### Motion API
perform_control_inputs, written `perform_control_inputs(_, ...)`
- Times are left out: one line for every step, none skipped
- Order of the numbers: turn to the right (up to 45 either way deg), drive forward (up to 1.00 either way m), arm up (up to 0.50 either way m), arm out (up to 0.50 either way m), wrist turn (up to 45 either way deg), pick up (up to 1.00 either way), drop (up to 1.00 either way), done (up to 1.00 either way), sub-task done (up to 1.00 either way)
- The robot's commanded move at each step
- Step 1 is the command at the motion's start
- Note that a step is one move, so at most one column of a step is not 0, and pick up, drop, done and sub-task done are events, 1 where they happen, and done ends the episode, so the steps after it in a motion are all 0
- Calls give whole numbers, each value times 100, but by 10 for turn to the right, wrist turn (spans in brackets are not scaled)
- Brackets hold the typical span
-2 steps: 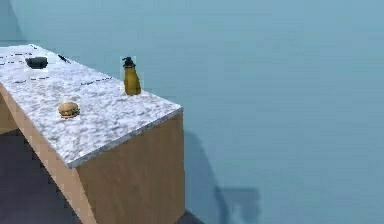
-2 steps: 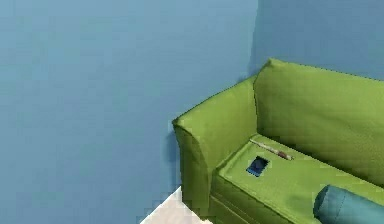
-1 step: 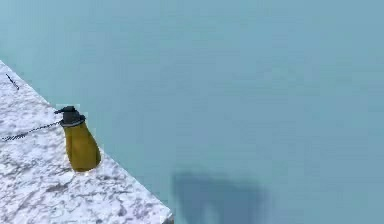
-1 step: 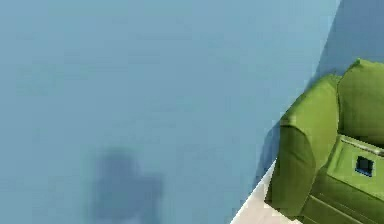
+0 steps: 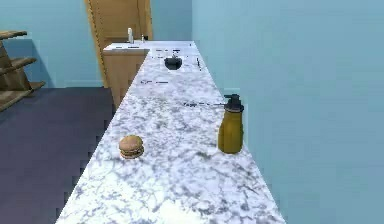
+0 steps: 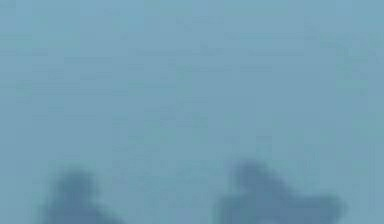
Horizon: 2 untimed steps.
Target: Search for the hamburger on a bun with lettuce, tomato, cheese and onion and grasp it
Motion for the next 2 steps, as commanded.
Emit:
perform_control_inputs(-450, 0, 0, 0, 0, 0, 0, 0, 0)
perform_control_inputs(-450, 0, 0, 0, 0, 0, 0, 0, 0)
